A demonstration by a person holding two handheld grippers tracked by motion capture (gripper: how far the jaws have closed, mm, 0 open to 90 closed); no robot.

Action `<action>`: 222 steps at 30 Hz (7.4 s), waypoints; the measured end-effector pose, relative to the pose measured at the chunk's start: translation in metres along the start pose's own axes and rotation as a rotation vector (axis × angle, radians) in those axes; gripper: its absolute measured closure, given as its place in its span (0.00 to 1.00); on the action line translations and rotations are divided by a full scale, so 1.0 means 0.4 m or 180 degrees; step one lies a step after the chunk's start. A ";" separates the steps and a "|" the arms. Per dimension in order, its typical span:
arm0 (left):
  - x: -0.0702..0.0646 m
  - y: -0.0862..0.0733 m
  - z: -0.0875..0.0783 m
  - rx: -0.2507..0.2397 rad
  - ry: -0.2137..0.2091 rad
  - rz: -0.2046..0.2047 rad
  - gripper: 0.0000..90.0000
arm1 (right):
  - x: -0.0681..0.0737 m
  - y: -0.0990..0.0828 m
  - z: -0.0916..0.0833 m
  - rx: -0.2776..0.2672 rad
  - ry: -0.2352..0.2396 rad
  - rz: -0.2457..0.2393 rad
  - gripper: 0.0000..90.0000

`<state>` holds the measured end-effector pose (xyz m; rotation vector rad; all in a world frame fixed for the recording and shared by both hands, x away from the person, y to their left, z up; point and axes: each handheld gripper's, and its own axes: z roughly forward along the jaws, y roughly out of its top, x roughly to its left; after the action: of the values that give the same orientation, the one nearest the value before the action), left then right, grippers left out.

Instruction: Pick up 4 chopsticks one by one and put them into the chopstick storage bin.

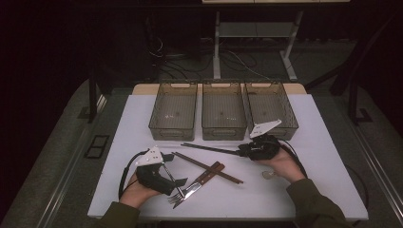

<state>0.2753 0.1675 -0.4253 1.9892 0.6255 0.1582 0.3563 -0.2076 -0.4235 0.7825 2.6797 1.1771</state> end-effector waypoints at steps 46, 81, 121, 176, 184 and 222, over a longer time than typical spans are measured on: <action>0.000 -0.001 0.000 0.0001 -0.0026 -0.0005 0.00 | -0.006 0.003 0.080 0.0298 0.0034 -0.0381 0.93; 0.001 0.000 -0.003 -0.0027 -0.0053 0.0001 0.00 | 0.000 0.015 0.094 0.0268 0.0285 -0.0523 0.95; 0.001 -0.002 -0.005 -0.0017 -0.0055 0.0005 0.00 | 0.003 0.024 -0.061 -0.0332 0.0400 -0.0216 0.95; 0.001 -0.007 0.003 0.0021 -0.0036 -0.0002 0.00 | -0.040 0.082 -0.202 -0.1007 0.0089 0.0061 0.95; 0.000 -0.008 0.001 -0.0005 -0.0026 -0.0023 0.00 | -0.047 0.121 -0.173 -0.1027 -0.0092 0.0161 0.95; 0.006 -0.012 -0.009 -0.0107 -0.0001 -0.0027 0.00 | -0.044 0.325 0.033 -0.0855 -0.0461 0.0362 0.95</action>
<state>0.2743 0.1733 -0.4278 1.9539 0.6271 0.1624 0.4291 -0.1340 -0.3417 0.9433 2.3255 1.4093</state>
